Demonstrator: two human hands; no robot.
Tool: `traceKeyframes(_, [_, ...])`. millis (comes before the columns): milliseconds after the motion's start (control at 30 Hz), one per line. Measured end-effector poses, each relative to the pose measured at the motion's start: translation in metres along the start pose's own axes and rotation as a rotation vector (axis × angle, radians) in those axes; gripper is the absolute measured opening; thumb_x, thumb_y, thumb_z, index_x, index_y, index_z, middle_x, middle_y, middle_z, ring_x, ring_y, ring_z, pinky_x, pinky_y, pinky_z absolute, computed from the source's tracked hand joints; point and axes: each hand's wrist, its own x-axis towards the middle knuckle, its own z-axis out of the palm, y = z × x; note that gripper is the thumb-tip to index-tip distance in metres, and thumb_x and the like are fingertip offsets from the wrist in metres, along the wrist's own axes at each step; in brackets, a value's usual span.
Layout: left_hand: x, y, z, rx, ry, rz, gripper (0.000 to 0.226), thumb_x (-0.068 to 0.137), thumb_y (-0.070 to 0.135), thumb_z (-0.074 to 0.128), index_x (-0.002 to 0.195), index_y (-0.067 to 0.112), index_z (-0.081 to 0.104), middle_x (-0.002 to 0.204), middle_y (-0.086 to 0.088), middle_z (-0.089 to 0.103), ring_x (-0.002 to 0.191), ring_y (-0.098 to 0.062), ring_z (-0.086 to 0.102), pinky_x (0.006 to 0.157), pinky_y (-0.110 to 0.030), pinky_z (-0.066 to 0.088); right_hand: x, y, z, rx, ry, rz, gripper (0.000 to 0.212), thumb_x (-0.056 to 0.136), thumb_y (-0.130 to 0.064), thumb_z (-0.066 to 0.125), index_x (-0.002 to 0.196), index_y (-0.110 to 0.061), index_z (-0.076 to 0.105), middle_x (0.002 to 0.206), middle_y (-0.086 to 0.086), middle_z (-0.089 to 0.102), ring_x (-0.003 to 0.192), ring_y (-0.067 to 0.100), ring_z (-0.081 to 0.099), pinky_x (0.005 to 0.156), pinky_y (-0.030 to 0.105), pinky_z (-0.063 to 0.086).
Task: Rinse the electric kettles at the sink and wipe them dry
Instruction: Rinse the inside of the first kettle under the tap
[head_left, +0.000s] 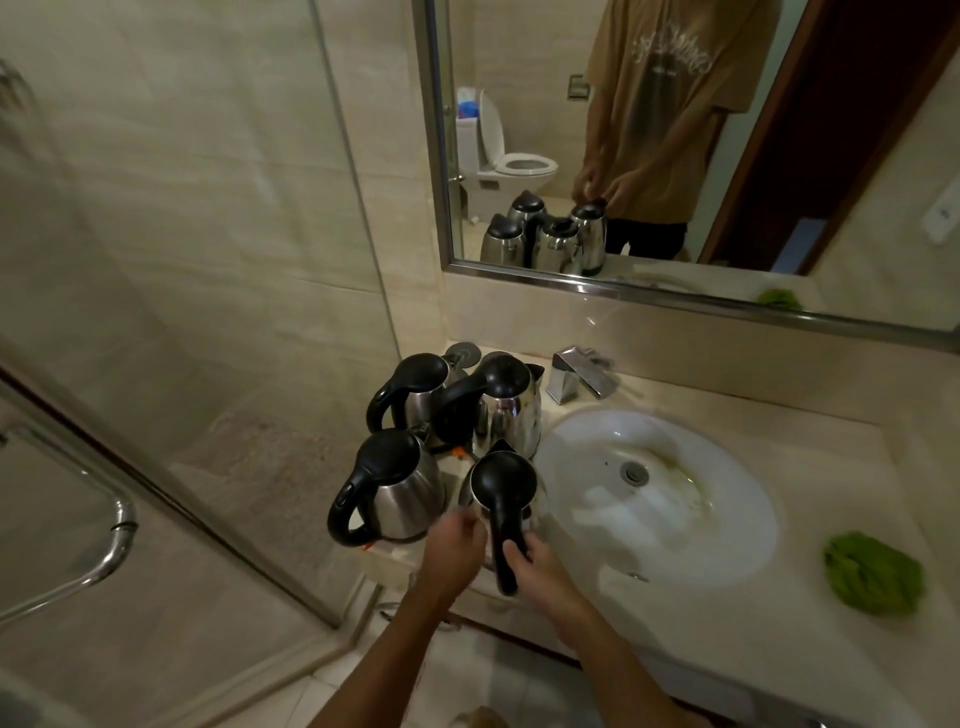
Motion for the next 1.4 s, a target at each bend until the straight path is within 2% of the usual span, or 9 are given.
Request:
traceKeyframes(67, [0.011, 0.006, -0.005, -0.016, 0.12, 0.04, 0.006, 0.092, 0.015, 0.061, 0.093, 0.017, 0.056, 0.089, 0.003, 0.055, 0.079, -0.011, 0.054, 0.07, -0.025, 0.047, 0.003, 0.002, 0.002, -0.028, 0.041, -0.018, 0.029, 0.106, -0.021, 0.045, 0.13, -0.01, 0.057, 0.115, 0.008, 0.066, 0.104, 0.02, 0.063, 0.084, 0.027, 0.05])
traceKeyframes(100, [0.019, 0.01, -0.007, -0.026, 0.122, 0.051, 0.015, 0.091, 0.019, 0.064, 0.103, 0.018, 0.055, 0.098, 0.003, 0.052, 0.086, -0.01, 0.054, 0.075, -0.023, 0.047, 0.003, 0.003, 0.002, -0.039, 0.056, -0.024, 0.029, 0.105, -0.021, 0.045, 0.129, -0.011, 0.058, 0.115, 0.006, 0.067, 0.105, 0.02, 0.063, 0.087, 0.029, 0.05])
traceKeyframes(233, [0.045, 0.018, -0.007, -0.062, -0.078, 0.04, 0.048, 0.085, 0.034, 0.069, 0.126, 0.02, 0.05, 0.121, 0.001, 0.046, 0.11, -0.017, 0.055, 0.095, -0.038, 0.054, 0.002, 0.005, -0.007, -0.076, 0.098, 0.0, 0.019, 0.105, -0.025, 0.046, 0.119, -0.021, 0.058, 0.113, 0.004, 0.067, 0.102, 0.02, 0.064, 0.085, 0.032, 0.052])
traceKeyframes(300, [0.053, 0.021, -0.002, -0.027, -0.078, 0.045, 0.059, 0.078, 0.045, 0.069, 0.127, 0.019, 0.051, 0.123, -0.002, 0.044, 0.114, -0.023, 0.054, 0.098, -0.043, 0.053, 0.003, 0.007, -0.013, -0.078, 0.109, -0.005, 0.02, 0.104, -0.027, 0.047, 0.117, -0.02, 0.06, 0.109, 0.004, 0.069, 0.099, 0.02, 0.065, 0.089, 0.037, 0.055])
traceKeyframes(533, [0.058, 0.032, 0.005, -0.057, 0.042, 0.051, 0.066, 0.067, 0.051, 0.074, 0.123, 0.021, 0.054, 0.116, -0.003, 0.057, 0.106, -0.021, 0.058, 0.092, -0.043, 0.055, 0.001, 0.007, -0.018, -0.045, 0.131, 0.032, 0.017, 0.103, -0.025, 0.051, 0.112, -0.021, 0.064, 0.1, 0.002, 0.07, 0.092, 0.017, 0.066, 0.073, 0.024, 0.051])
traceKeyframes(667, [0.051, 0.046, 0.005, -0.074, 0.073, 0.166, 0.043, 0.075, 0.034, 0.078, 0.112, 0.022, 0.058, 0.108, 0.002, 0.059, 0.102, -0.018, 0.058, 0.089, -0.042, 0.055, 0.001, 0.008, -0.018, -0.054, 0.159, 0.035, 0.023, 0.103, -0.03, 0.05, 0.115, -0.02, 0.066, 0.103, 0.001, 0.071, 0.094, 0.016, 0.067, 0.072, 0.023, 0.052])
traceKeyframes(900, [0.031, 0.06, 0.007, -0.031, 0.035, 0.342, 0.031, 0.078, 0.032, 0.077, 0.092, 0.024, 0.051, 0.094, 0.005, 0.053, 0.088, -0.015, 0.052, 0.074, -0.027, 0.047, 0.001, 0.019, -0.022, 0.041, 0.266, 0.031, 0.031, 0.101, -0.044, 0.048, 0.094, -0.019, 0.066, 0.084, 0.008, 0.073, 0.076, 0.028, 0.069, 0.072, 0.044, 0.056])
traceKeyframes(1167, [0.024, 0.085, 0.007, -0.021, -0.031, 0.473, 0.031, 0.08, 0.028, 0.076, 0.097, 0.021, 0.051, 0.099, 0.005, 0.05, 0.09, -0.012, 0.05, 0.081, -0.033, 0.051, -0.013, 0.01, -0.023, 0.157, 0.422, -0.038, 0.039, 0.099, -0.045, 0.053, 0.089, -0.008, 0.062, 0.071, 0.002, 0.064, 0.054, 0.008, 0.059, 0.048, 0.015, 0.042])
traceKeyframes(1400, [0.025, 0.101, 0.011, 0.006, -0.07, 0.559, 0.037, 0.084, 0.03, 0.073, 0.111, 0.017, 0.051, 0.109, 0.004, 0.048, 0.1, -0.012, 0.047, 0.086, -0.023, 0.043, -0.028, 0.001, -0.034, 0.216, 0.415, 0.029, 0.05, 0.092, -0.056, 0.059, 0.074, -0.01, 0.067, 0.061, 0.001, 0.067, 0.053, 0.013, 0.062, 0.054, 0.024, 0.048])
